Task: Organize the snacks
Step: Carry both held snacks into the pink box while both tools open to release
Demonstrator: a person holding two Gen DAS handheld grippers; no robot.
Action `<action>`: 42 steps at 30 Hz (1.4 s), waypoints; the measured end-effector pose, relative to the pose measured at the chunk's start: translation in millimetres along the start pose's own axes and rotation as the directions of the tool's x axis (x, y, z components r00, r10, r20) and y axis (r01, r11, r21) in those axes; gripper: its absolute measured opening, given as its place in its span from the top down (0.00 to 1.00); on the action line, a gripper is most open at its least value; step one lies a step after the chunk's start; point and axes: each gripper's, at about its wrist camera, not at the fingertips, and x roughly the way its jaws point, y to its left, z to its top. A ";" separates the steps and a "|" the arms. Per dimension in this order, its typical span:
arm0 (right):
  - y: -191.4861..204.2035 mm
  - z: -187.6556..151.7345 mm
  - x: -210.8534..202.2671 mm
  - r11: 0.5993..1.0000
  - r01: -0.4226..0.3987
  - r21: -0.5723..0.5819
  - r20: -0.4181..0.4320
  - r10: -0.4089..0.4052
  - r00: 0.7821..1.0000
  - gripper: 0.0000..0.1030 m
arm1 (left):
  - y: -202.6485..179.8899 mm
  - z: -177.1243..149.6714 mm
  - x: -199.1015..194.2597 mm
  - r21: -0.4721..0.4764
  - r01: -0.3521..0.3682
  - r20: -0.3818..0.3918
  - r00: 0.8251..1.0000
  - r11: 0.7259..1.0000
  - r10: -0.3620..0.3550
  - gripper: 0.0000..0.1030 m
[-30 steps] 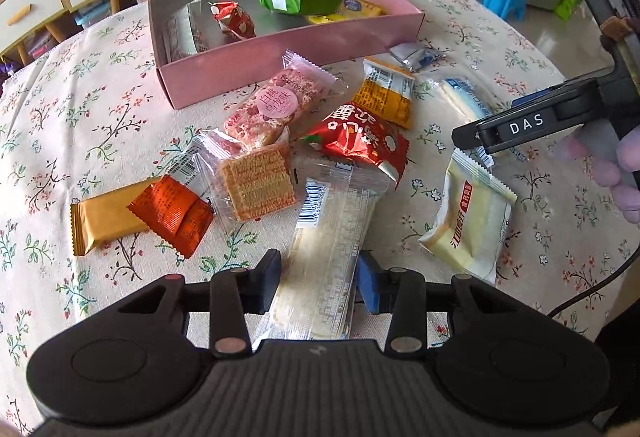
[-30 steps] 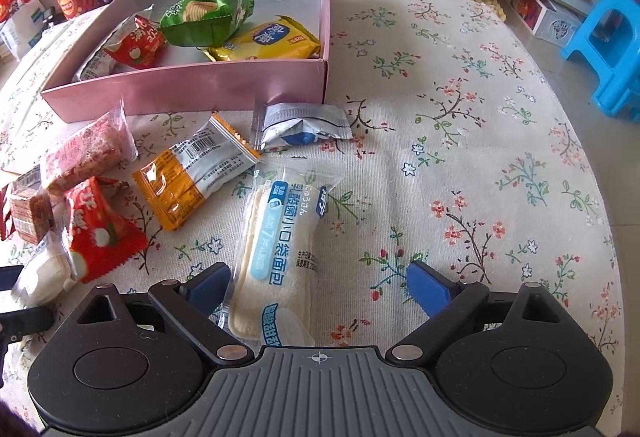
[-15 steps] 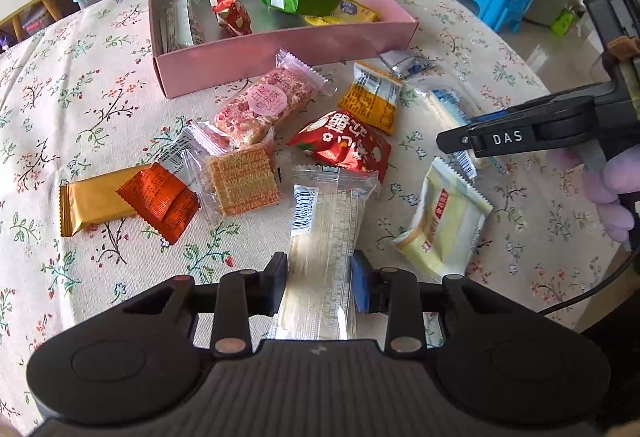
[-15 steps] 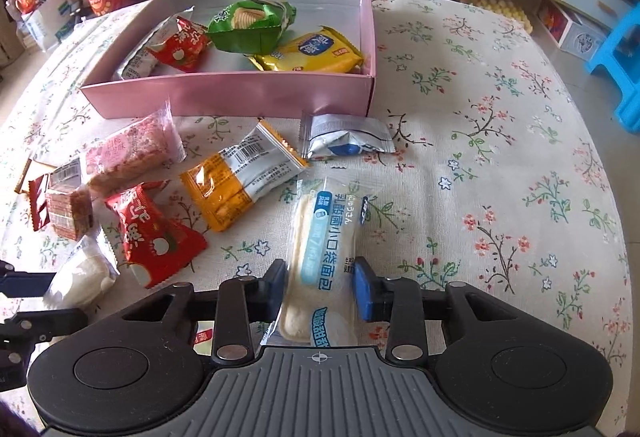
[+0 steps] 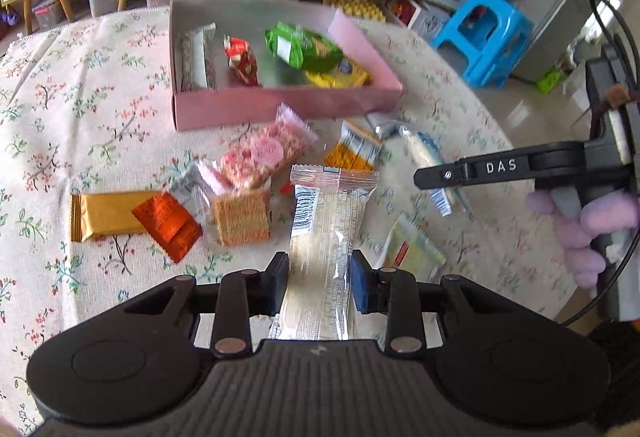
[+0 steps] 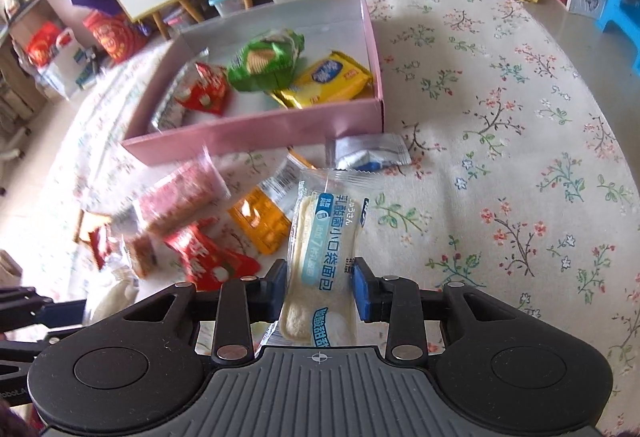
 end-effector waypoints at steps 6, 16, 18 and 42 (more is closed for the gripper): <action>-1.6 16.1 -10.4 0.997 -0.051 0.058 0.039 0.049 0.998 0.69 | 5.5 16.1 -8.4 -0.069 0.021 0.078 0.997 0.997 -0.016 0.72; -6.4 44.5 -10.6 0.981 -0.124 0.147 0.116 0.107 0.987 0.69 | 32.2 45.8 5.3 -0.245 0.048 0.176 0.984 0.968 -0.005 0.72; -8.9 49.3 -7.1 0.978 -0.132 0.163 0.128 0.112 0.986 0.69 | 36.7 51.0 9.2 -0.274 0.042 0.190 0.982 0.961 0.011 0.72; -31.8 108.3 50.4 0.946 -0.171 0.276 0.258 0.098 0.961 0.68 | 54.4 115.2 78.3 -0.411 0.130 0.298 0.955 0.902 -0.002 0.72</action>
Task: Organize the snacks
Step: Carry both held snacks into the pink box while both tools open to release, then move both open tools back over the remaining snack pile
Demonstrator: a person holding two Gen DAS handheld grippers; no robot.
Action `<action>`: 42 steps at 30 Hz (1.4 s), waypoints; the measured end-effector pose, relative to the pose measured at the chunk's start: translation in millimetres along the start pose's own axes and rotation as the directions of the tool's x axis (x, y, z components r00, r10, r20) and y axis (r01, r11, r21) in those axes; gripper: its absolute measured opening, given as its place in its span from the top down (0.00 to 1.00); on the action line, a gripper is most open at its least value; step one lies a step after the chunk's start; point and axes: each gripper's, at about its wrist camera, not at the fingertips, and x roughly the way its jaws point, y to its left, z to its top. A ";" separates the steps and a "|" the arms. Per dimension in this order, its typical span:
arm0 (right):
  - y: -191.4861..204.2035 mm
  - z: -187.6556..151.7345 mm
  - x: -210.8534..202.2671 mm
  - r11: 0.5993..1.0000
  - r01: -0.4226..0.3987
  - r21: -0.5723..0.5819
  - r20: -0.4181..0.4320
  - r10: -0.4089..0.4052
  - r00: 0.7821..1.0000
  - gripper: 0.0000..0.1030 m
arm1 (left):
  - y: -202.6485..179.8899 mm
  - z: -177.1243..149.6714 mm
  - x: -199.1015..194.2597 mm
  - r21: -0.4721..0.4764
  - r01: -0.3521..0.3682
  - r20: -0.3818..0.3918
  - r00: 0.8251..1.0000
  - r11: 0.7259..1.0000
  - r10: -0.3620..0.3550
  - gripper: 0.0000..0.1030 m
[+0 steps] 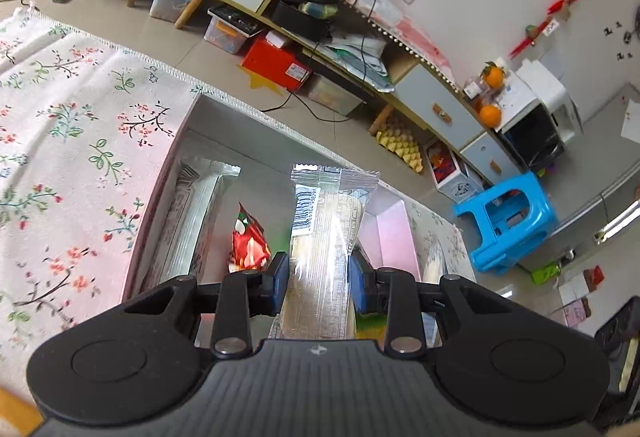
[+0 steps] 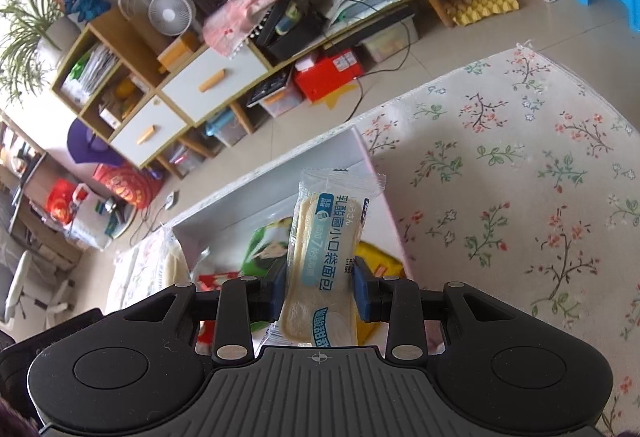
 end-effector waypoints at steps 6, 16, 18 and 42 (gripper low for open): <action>1.6 -3.1 9.5 1.000 0.004 -0.002 -0.007 -0.004 1.000 0.68 | 5.9 -1.7 6.5 -0.022 -0.023 0.026 0.999 0.999 0.024 0.72; 7.9 -5.1 13.8 0.999 0.027 -0.047 0.000 -0.027 1.000 0.68 | 0.1 -3.2 8.7 0.021 -0.057 0.057 0.997 0.998 0.056 0.72; 8.3 -5.5 14.1 0.998 0.029 -0.051 0.002 -0.029 1.000 0.68 | -0.1 -3.3 7.9 0.022 -0.060 0.058 0.997 0.998 0.058 0.72; 14.7 -5.8 -34.2 0.994 0.039 -0.103 0.019 -0.037 0.999 0.16 | -7.9 -9.5 -42.7 0.062 -0.086 0.062 0.995 0.994 0.083 0.14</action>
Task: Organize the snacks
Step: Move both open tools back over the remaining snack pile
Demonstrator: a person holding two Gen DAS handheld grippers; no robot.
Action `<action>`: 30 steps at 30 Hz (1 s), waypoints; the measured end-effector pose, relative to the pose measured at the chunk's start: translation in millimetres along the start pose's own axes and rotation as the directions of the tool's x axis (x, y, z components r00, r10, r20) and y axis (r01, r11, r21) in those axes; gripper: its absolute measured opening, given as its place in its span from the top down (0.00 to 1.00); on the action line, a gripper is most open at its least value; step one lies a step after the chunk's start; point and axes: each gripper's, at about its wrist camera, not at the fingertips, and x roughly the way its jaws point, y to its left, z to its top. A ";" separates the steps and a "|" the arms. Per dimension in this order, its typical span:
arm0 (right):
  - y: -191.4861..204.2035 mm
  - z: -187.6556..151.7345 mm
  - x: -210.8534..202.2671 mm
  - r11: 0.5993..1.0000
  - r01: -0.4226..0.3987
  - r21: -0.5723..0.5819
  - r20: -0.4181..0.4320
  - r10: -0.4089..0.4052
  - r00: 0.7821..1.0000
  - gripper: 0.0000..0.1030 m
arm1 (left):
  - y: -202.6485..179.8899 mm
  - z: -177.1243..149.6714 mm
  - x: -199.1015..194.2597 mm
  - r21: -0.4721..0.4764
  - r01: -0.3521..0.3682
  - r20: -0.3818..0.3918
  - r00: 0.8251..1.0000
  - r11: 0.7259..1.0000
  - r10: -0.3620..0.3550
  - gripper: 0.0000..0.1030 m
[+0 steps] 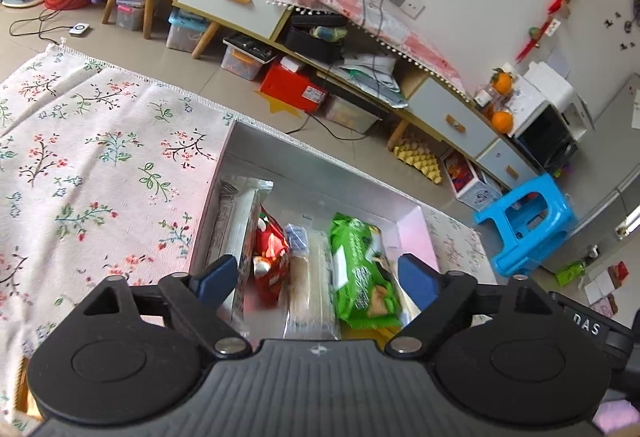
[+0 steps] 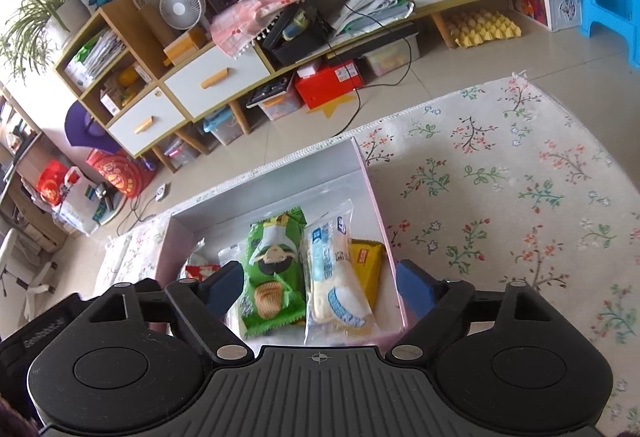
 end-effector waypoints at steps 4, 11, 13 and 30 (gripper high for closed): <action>4.1 -4.5 -14.5 1.000 0.008 -0.024 -0.005 -0.008 1.000 0.12 | -3.9 -2.7 -12.5 0.036 -0.021 -0.002 1.000 0.999 0.021 0.06; 3.6 -10.6 -35.6 0.999 0.025 -0.042 -0.015 -0.025 1.000 0.11 | -5.1 -12.2 -29.6 0.099 -0.064 -0.030 0.997 0.993 0.067 0.01; 2.2 -12.8 -39.8 0.999 0.026 -0.042 -0.023 -0.027 0.999 0.10 | -4.4 -14.3 -33.7 0.111 -0.078 -0.037 0.996 0.991 0.083 0.01; 3.4 -46.7 -50.7 0.991 0.070 -0.114 -0.095 -0.081 0.992 0.09 | 18.2 -47.9 -58.0 0.265 -0.201 -0.086 0.969 0.943 0.231 0.00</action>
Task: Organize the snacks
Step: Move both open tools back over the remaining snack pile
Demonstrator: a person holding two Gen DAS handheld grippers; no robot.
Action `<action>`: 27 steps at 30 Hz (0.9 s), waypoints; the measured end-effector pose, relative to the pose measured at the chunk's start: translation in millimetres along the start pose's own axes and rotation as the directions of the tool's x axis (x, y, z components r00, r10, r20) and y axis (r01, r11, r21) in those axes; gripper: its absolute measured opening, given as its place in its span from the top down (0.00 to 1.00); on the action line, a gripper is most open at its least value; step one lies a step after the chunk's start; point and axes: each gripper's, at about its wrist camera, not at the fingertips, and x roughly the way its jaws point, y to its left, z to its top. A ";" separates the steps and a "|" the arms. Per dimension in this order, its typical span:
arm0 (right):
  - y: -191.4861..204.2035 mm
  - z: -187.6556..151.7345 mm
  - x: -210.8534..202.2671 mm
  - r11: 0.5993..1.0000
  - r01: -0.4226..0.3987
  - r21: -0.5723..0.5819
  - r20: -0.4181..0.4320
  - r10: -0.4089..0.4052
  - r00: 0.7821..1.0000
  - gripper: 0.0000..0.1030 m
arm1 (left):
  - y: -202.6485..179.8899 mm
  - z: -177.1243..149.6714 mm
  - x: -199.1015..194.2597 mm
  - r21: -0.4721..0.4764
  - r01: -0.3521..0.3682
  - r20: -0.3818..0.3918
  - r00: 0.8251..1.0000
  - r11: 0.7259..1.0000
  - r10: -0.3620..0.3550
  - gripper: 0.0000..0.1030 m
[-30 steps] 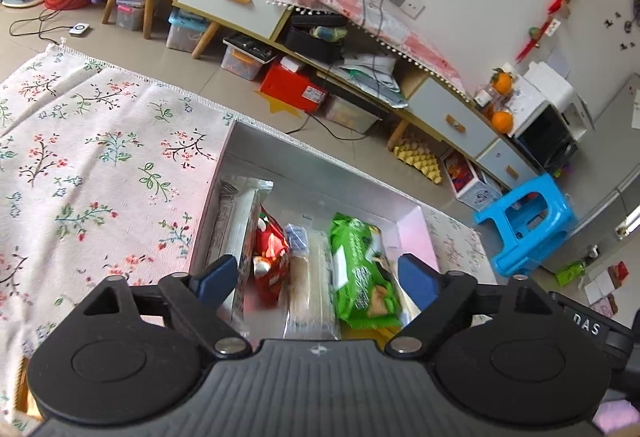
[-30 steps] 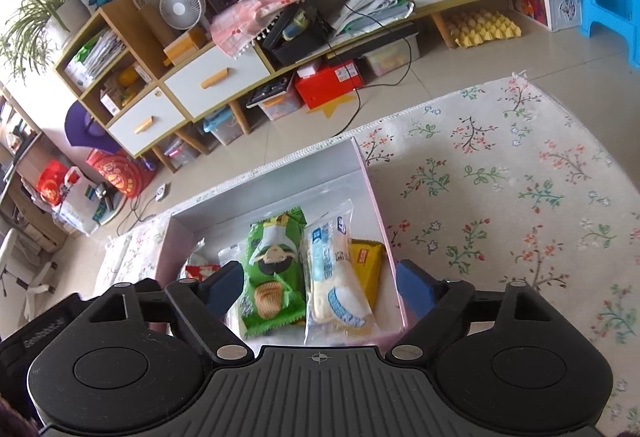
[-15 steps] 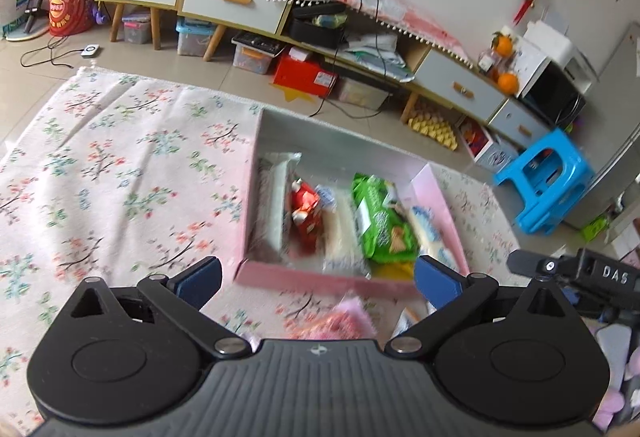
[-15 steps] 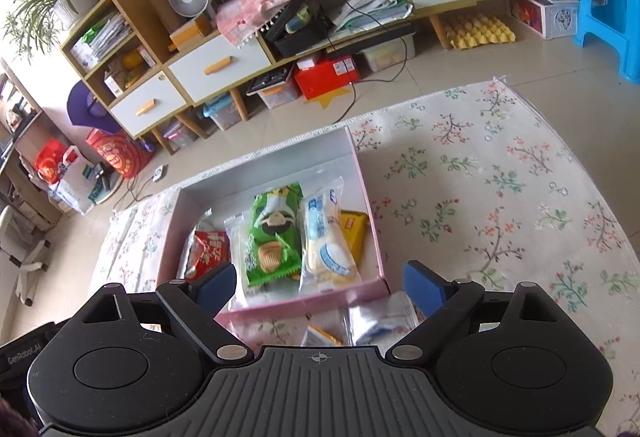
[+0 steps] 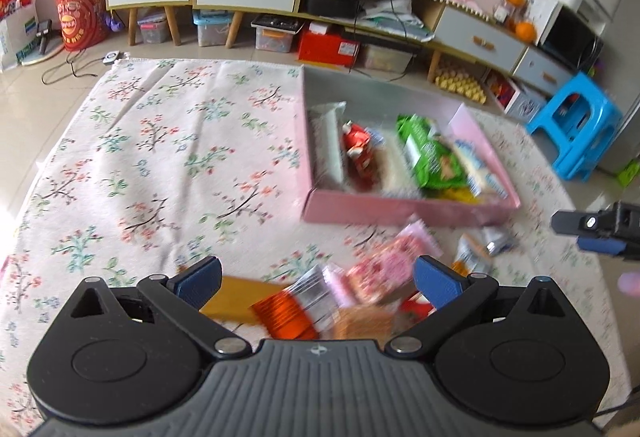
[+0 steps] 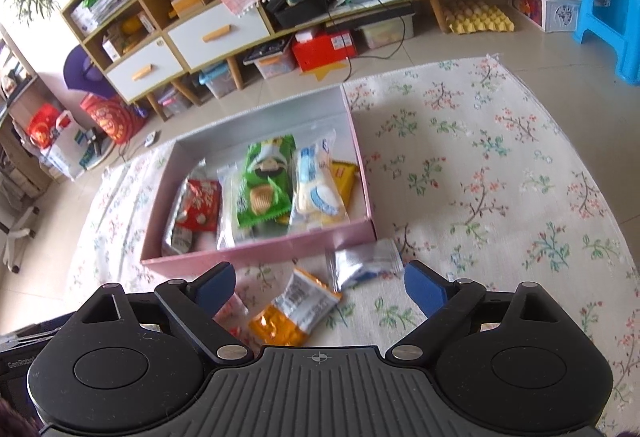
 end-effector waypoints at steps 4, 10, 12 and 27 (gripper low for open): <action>2.6 -8.8 4.3 0.999 0.031 -0.043 -0.014 -0.032 0.999 0.09 | 9.1 -11.3 -0.4 0.050 -0.037 0.004 0.999 0.998 0.036 0.00; 10.4 -24.3 14.9 0.993 0.058 -0.106 -0.056 -0.064 0.996 0.09 | 26.1 -26.9 1.3 0.092 -0.082 -0.014 0.996 0.992 0.084 0.00; 14.5 -29.4 17.3 0.989 0.058 -0.133 -0.072 -0.067 0.995 0.09 | 31.2 -30.8 1.4 0.097 -0.091 -0.023 0.995 0.991 0.094 0.00; 64.8 -74.4 37.0 0.921 0.020 -0.388 -0.129 -0.076 0.989 0.09 | 35.1 -59.5 0.6 0.438 -0.047 0.066 0.998 0.898 0.021 0.01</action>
